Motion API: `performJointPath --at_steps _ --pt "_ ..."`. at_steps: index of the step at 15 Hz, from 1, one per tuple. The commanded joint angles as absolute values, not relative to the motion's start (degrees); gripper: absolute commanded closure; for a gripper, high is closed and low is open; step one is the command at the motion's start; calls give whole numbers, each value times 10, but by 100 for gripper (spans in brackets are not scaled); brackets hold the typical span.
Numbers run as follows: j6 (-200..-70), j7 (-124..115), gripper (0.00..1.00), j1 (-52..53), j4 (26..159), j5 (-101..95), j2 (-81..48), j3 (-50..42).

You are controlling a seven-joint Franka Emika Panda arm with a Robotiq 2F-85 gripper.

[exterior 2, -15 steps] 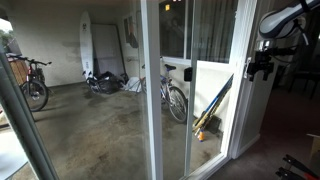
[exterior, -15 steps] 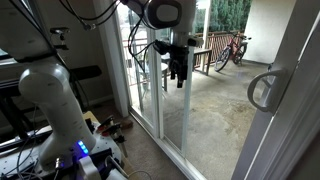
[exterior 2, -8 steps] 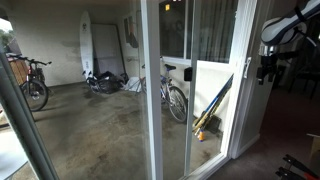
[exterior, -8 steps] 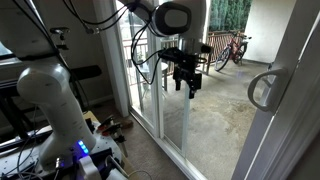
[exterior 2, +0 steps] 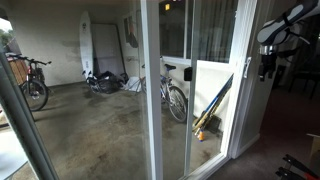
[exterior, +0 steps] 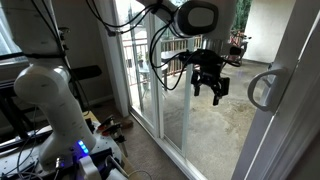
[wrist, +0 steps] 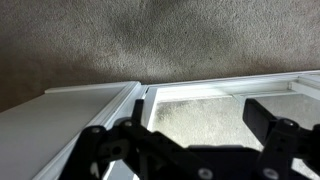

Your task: Slide the glass door to the left.

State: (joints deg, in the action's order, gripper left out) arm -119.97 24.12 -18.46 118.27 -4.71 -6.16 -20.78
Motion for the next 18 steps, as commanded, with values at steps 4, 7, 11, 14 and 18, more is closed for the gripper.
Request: performJointPath --at_steps 4,7,11,14,18 --pt "-1184 240 0 -198 1148 -41 -97 -193" --pt "-1183 240 0 -199 1146 -41 -98 -193" --pt "-1202 264 0 -204 1159 -28 -93 -192" --pt "-1268 294 0 -220 1174 25 -96 -188" --pt "-1363 402 0 -256 1183 135 -119 -178"
